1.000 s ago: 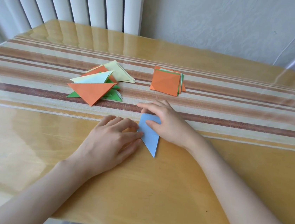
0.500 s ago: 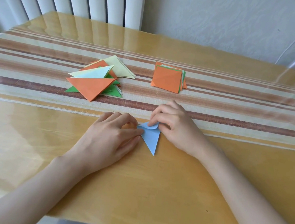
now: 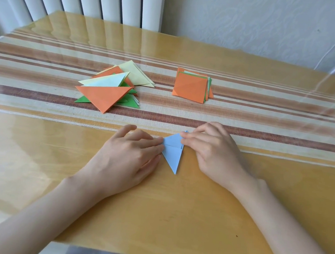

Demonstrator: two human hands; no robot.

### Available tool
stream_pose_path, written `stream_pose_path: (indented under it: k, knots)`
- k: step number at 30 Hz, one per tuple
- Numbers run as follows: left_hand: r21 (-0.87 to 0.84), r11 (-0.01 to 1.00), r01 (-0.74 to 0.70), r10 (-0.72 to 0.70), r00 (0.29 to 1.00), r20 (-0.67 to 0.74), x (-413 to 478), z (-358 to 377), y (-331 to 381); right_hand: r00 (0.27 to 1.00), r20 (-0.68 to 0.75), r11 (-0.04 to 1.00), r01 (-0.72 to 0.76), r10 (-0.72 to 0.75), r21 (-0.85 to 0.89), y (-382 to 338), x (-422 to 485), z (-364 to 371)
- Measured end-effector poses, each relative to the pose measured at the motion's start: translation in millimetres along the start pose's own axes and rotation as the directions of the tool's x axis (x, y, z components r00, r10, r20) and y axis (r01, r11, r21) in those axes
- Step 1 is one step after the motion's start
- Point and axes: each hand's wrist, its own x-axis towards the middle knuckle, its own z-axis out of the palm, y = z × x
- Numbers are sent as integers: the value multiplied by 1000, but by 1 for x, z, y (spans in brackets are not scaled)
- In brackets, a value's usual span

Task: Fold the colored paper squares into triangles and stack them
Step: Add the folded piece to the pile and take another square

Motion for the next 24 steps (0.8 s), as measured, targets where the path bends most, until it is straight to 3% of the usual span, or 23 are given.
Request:
stream_pose_path:
  k: [3,8,14,20,24]
  knots:
    - [12,1000,-5,5,1000,-11,0,0,0,999,-5,998,-53,53,-40,-13,3,-2]
    - [2,1000,5,-5,1000,-5,1,0,0,989,136,996,-50,60,-75,-19,0,3]
    - [11,1000,22,-22,1000,0,1,0,0,972,102,957,-184,210,-223,-23,-2,-2]
    - [14,999,32,-32,999,12,0,0,2,931,111,904,-302,348,-303,-27,-3,0]
    - [-13,999,47,-47,999,6,0,0,3,871,183,878,-408,457,-249,-31,-3,0]
